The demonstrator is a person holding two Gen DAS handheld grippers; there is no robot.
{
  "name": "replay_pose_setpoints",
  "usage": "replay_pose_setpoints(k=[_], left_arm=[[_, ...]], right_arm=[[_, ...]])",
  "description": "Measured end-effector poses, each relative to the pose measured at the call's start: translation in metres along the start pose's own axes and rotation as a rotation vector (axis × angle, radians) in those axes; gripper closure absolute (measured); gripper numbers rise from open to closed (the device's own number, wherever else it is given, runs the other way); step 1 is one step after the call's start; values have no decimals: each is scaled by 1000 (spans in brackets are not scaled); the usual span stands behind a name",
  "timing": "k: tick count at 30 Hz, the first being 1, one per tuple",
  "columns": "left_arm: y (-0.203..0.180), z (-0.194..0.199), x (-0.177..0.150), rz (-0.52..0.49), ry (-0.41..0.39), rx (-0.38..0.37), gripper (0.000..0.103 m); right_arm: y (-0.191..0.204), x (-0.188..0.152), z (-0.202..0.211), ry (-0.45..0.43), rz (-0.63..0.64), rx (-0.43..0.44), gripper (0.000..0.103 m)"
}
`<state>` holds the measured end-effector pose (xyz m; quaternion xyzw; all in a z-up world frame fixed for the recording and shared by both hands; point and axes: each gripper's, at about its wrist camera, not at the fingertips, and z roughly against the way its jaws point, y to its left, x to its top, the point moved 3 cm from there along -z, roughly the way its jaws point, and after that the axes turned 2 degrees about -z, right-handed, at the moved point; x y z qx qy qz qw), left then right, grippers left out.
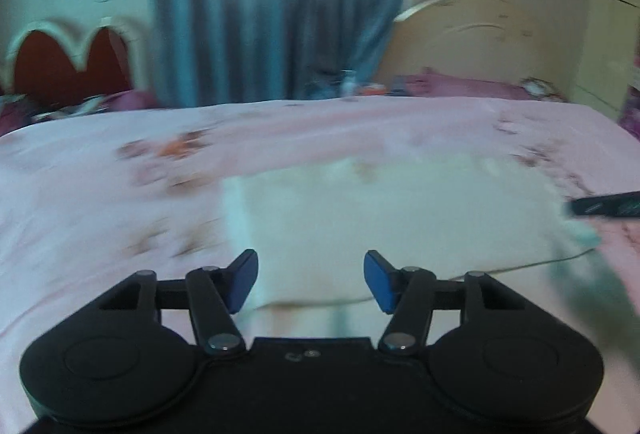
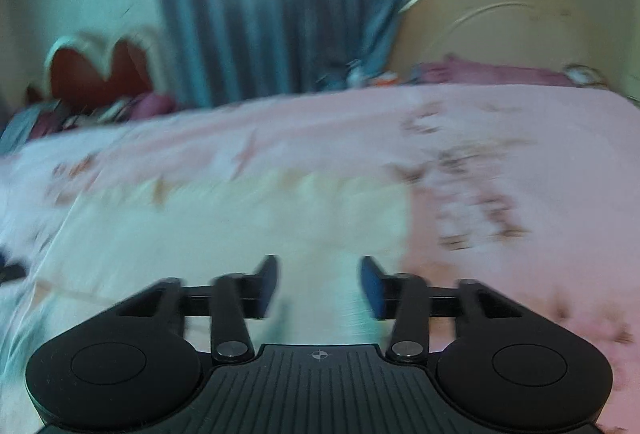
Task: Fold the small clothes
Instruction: 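Open both tools and lift them away from the sweater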
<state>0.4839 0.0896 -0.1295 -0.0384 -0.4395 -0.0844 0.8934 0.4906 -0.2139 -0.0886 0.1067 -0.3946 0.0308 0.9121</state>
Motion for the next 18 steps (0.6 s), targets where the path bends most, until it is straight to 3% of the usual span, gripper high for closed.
replay_pose_setpoints(k=[4, 6, 9, 12, 15, 18], left_arm=[[-21, -41, -5, -22, 68, -47, 46], [-12, -50, -16, -12, 113, -44, 45], [6, -42, -19, 11, 101, -55, 47], [9, -57, -2, 13, 91, -55, 45], [9, -89, 25, -2, 98, -68, 41], [29, -118, 37, 23, 122, -47, 41]], right_arm=[[17, -12, -24, 61, 59, 12, 69], [4, -17, -27, 76, 53, -49, 69], [-28, -14, -19, 69, -14, -86, 70], [-25, 2, -27, 49, -39, -40, 69], [1, 16, -50, 56, 31, 5, 69], [2, 23, -72, 71, 74, -18, 69]])
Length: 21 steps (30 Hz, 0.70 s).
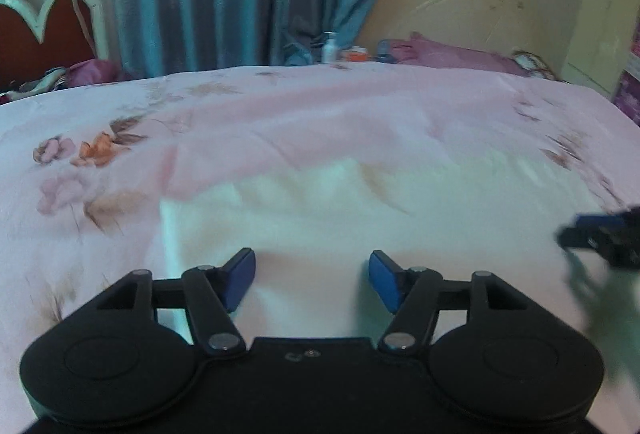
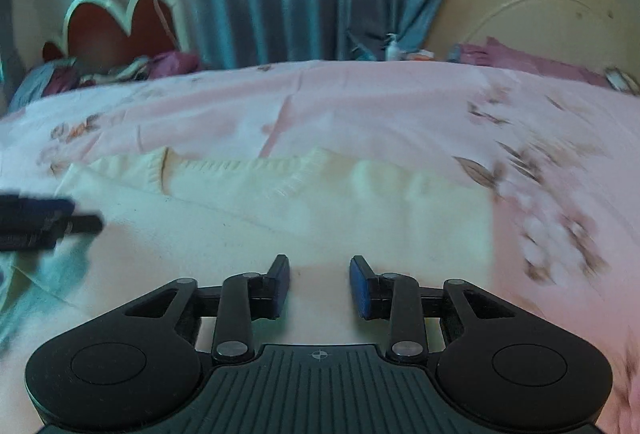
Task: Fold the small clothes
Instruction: 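Open both tools and lift them away from the sweater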
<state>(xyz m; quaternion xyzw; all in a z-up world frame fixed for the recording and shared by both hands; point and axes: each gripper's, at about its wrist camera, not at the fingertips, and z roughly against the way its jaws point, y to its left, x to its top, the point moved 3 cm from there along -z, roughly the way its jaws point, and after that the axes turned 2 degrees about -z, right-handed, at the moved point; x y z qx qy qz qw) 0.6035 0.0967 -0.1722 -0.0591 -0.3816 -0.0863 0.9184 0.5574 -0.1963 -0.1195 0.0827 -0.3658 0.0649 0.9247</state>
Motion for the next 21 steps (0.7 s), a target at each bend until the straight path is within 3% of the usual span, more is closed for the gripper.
replay_pose_setpoints(k=[2, 4, 6, 8, 10, 14, 16, 20, 21], left_arm=[[23, -11, 3, 26, 11, 19, 40], [32, -12, 1, 27, 17, -14, 40], [28, -4, 2, -9, 26, -2, 43], [17, 21, -1, -13, -33, -8, 43], [-1, 37, -12, -1, -52, -56, 43], [-43, 45, -37, -73, -59, -51, 43], [-45, 45, -47, -67, -44, -28, 43], [-17, 55, -60, -29, -38, -13, 45], [-14, 56, -63, -39, -34, -10, 45]], right_arm=[[-18, 2, -5, 1, -16, -73, 69], [-36, 1, -7, 20, -52, -117, 69], [-41, 2, 0, 21, -76, -109, 69], [-32, 3, 17, -22, -68, -90, 69], [-11, 0, 29, -42, -36, -29, 69], [36, -19, 31, -5, 91, 41, 69], [41, -29, 30, 6, 130, 10, 69], [-4, -34, 37, 27, 2, -145, 69], [-14, -36, 38, 38, -29, -145, 69]])
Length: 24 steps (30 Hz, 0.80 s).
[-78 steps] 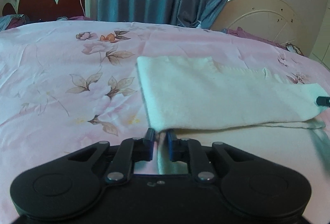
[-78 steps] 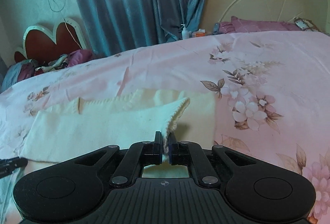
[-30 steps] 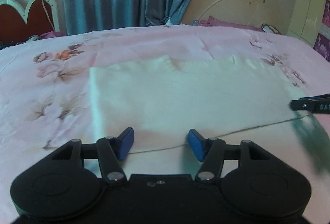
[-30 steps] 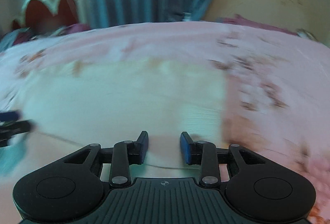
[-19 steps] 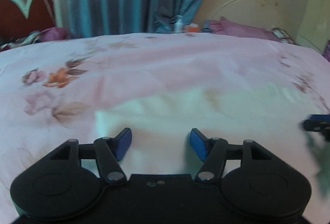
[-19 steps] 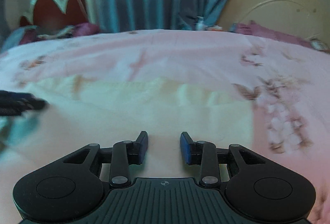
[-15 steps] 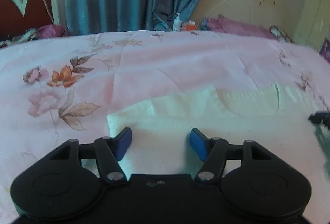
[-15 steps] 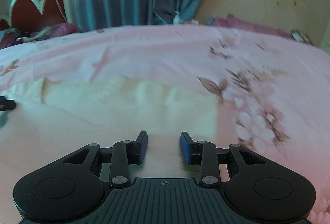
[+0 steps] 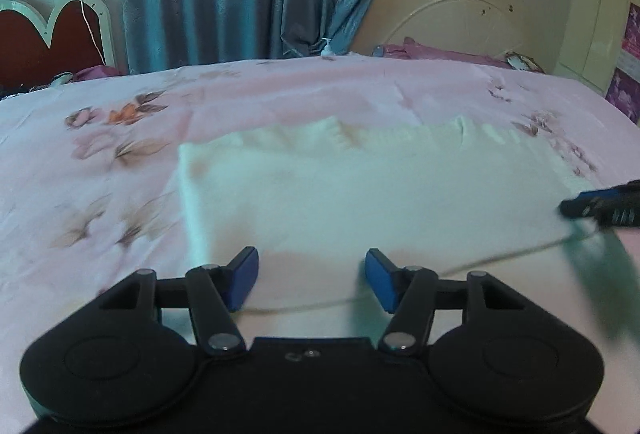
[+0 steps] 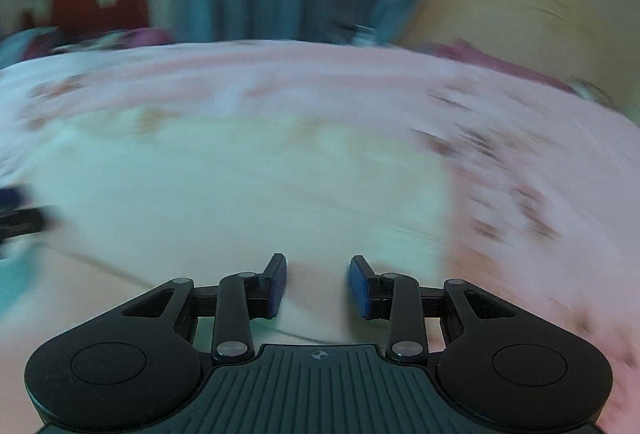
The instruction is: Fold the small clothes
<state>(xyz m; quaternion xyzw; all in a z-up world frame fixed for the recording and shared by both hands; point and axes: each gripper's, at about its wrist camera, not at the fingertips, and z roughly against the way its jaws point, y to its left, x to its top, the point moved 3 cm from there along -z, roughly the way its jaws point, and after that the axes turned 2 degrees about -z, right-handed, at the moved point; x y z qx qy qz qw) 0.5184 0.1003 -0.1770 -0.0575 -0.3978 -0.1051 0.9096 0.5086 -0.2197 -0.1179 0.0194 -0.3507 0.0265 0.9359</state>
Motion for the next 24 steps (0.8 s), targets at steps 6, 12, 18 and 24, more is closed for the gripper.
replay_pose_setpoints(k=[6, 12, 18, 24], left_arm=[[-7, 1, -1, -47, -5, 23, 43], [-2, 22, -9, -41, -29, 39, 43], [-7, 50, -12, -36, -45, 74, 28], [-16, 105, -42, -24, -63, 84, 15]], right_arm=[[10, 3, -3, 14, 36, -10, 69], [1, 1, 18, -19, -14, 37, 69], [-1, -9, 48, -49, -55, 87, 69], [-26, -43, 112, -90, -100, 152, 41]])
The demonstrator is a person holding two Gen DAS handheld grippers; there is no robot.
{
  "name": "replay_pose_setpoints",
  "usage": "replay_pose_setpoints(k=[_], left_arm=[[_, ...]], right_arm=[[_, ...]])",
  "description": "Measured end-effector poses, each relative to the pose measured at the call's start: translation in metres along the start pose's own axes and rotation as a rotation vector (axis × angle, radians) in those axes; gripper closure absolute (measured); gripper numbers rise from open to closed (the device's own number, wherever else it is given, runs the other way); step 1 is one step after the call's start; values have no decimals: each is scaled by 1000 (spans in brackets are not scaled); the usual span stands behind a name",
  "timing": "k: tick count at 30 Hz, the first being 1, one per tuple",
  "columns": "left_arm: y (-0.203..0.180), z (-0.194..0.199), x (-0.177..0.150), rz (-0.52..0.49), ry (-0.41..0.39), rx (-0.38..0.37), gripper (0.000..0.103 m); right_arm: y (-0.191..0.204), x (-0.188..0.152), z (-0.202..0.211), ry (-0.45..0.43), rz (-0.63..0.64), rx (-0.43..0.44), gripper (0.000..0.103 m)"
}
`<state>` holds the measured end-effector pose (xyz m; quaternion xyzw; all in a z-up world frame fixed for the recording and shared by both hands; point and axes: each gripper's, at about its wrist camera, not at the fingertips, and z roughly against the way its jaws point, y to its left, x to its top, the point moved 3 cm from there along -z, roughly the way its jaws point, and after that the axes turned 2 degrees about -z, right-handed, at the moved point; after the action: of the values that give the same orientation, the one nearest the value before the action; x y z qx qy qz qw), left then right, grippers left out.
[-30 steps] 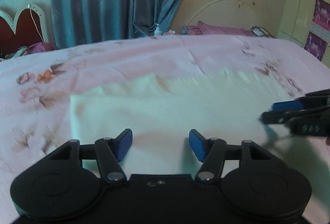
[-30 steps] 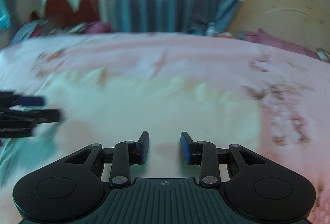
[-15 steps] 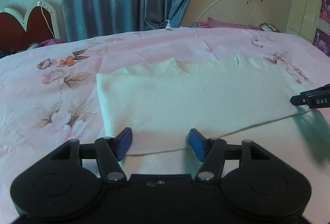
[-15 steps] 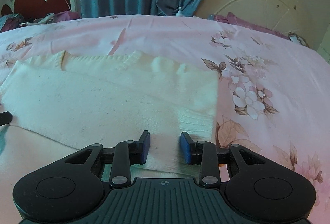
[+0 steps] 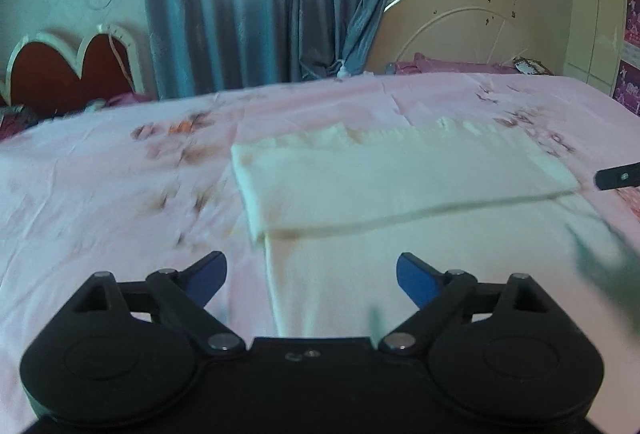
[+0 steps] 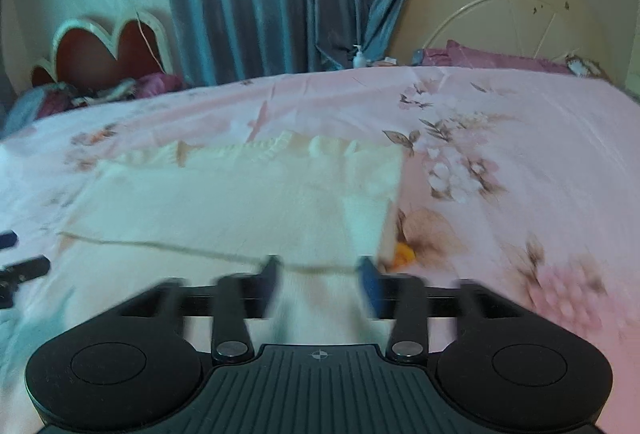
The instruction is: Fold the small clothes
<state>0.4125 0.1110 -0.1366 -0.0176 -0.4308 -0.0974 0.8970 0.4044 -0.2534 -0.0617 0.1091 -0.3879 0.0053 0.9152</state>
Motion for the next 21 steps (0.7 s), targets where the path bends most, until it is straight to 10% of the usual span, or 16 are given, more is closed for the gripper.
replay_pose_setpoints(k=[8, 21], left_arm=[[-2, 72, -81, 137, 121, -95, 52], [-17, 151, -153, 275, 170, -113, 60]], right_arm=[[-35, -76, 89, 54, -84, 44, 46], [-60, -174, 154, 164, -246, 150, 55]])
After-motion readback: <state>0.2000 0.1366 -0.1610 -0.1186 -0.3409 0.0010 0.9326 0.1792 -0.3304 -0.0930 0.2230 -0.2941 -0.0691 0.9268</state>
